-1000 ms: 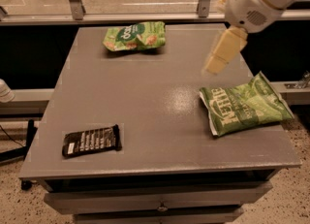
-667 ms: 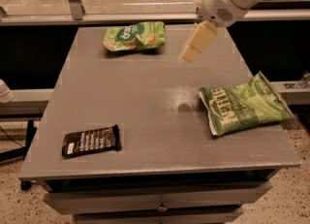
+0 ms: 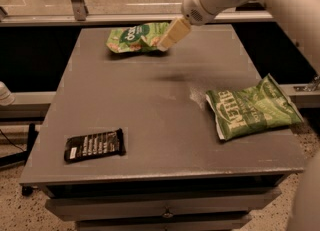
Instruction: Move green rice chip bag near rxbar chocolate
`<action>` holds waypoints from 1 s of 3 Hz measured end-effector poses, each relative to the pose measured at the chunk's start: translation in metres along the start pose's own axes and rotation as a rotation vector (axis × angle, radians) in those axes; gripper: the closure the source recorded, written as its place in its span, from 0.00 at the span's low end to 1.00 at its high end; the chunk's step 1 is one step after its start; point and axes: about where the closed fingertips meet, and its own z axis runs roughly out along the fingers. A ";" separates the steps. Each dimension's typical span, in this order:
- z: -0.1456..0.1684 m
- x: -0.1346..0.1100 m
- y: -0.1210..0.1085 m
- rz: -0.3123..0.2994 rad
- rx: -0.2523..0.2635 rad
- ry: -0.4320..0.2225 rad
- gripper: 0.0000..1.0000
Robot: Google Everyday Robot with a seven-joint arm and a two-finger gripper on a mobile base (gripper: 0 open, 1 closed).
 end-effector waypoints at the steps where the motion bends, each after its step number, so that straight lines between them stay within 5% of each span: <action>1: 0.045 -0.014 -0.022 0.048 0.022 -0.035 0.00; 2: 0.089 -0.026 -0.023 0.088 0.001 -0.053 0.00; 3: 0.115 -0.032 -0.012 0.102 -0.042 -0.061 0.16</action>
Offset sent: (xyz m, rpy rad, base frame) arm 0.0972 0.0882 -0.0510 0.1339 0.0503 -0.0519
